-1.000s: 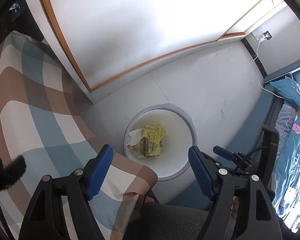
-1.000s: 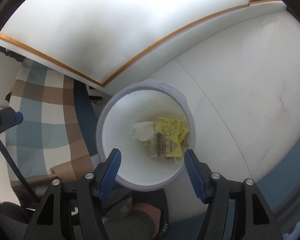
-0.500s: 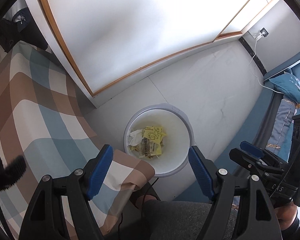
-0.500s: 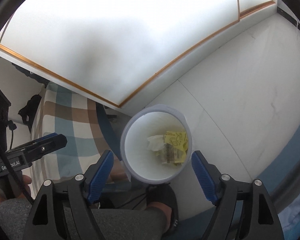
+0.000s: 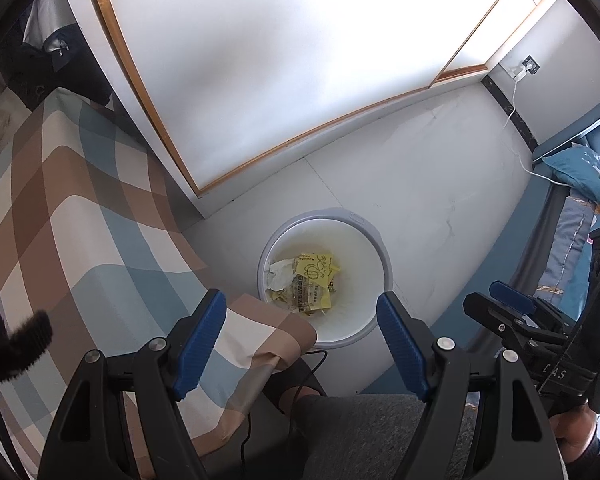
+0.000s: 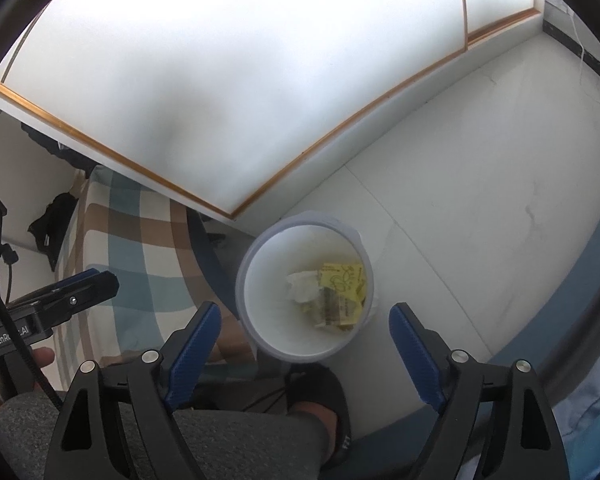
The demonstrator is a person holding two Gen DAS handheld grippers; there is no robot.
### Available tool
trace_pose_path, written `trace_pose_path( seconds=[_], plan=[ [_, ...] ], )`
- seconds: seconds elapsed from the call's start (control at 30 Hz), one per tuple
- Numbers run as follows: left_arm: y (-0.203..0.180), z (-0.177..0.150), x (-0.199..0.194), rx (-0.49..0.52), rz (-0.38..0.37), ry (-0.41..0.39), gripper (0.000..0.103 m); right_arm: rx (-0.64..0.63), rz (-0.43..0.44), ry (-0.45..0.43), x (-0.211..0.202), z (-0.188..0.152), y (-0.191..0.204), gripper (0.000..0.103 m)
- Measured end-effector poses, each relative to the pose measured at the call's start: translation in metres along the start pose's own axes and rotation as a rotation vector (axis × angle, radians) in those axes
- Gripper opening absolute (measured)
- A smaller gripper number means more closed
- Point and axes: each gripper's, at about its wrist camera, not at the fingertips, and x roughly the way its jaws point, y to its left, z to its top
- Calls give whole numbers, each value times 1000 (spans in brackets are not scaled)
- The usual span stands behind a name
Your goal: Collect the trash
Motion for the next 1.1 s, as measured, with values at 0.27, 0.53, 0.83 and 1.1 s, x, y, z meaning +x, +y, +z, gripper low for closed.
trace_pose_path(
  seconds=[0.27,0.53,0.83,1.1],
  plan=[
    [-2,-2,-1,6,3,-6,75,17,6,-6,-1,1,-3,86],
    [0,-2,0,1,2,-8,75,5,14,-25,-4,2,-1,87],
    [-3,-1,2,3,-3,-2,75,2,16,-28,-4,3,0,87],
    [-2,0,1,-6,0,-7,75,1,12,-34,-3,3,0,87]
  ],
)
